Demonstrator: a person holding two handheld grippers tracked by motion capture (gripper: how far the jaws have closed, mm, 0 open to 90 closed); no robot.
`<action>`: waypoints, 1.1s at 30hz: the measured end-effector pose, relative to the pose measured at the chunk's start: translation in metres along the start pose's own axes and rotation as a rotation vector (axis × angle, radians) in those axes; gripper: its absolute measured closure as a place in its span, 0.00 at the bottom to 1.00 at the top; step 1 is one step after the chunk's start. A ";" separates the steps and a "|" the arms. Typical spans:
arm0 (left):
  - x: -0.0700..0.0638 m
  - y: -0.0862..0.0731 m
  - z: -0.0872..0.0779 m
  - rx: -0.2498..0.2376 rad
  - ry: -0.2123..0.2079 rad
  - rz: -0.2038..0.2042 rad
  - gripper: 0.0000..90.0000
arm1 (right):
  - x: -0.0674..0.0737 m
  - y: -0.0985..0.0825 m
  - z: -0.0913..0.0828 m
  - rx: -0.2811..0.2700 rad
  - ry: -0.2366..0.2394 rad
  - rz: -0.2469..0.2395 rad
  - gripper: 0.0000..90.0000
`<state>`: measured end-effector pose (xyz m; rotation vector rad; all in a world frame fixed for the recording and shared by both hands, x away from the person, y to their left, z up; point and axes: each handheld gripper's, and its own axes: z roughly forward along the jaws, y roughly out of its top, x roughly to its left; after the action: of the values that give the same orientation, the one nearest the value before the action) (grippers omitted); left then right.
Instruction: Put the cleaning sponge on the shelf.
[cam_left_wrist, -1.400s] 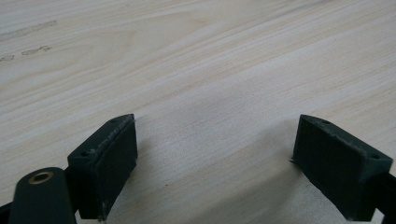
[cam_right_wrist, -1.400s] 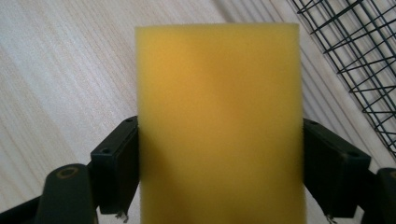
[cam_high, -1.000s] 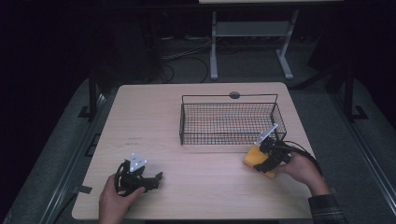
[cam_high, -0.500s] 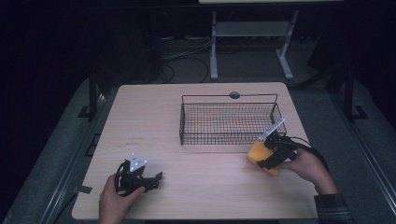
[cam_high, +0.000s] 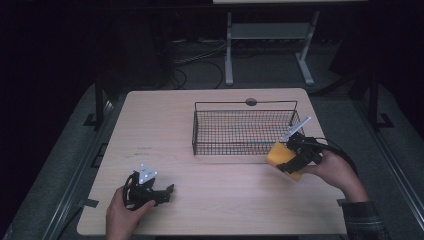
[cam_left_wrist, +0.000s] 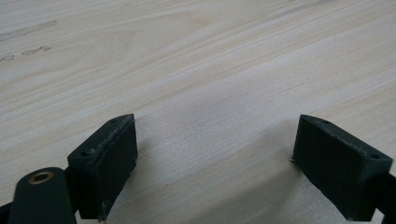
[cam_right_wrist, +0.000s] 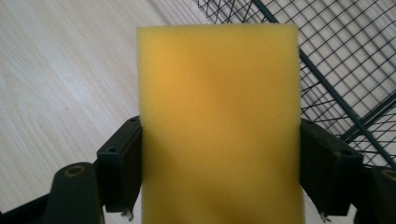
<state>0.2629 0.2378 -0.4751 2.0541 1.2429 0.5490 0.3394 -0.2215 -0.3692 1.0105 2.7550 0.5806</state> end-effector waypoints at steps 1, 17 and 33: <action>0.000 0.000 0.000 0.000 0.000 0.000 0.14 | 0.000 0.000 0.000 0.000 0.000 0.000 0.27; 0.000 0.000 0.000 -0.002 -0.001 -0.001 0.14 | -0.020 0.020 -0.021 -0.025 -0.035 0.039 0.27; 0.000 0.000 0.000 0.000 0.000 0.000 0.14 | -0.044 0.041 -0.030 -0.039 -0.079 0.093 0.27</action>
<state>0.2629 0.2379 -0.4751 2.0544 1.2426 0.5488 0.3890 -0.2309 -0.3251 1.1329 2.6295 0.5914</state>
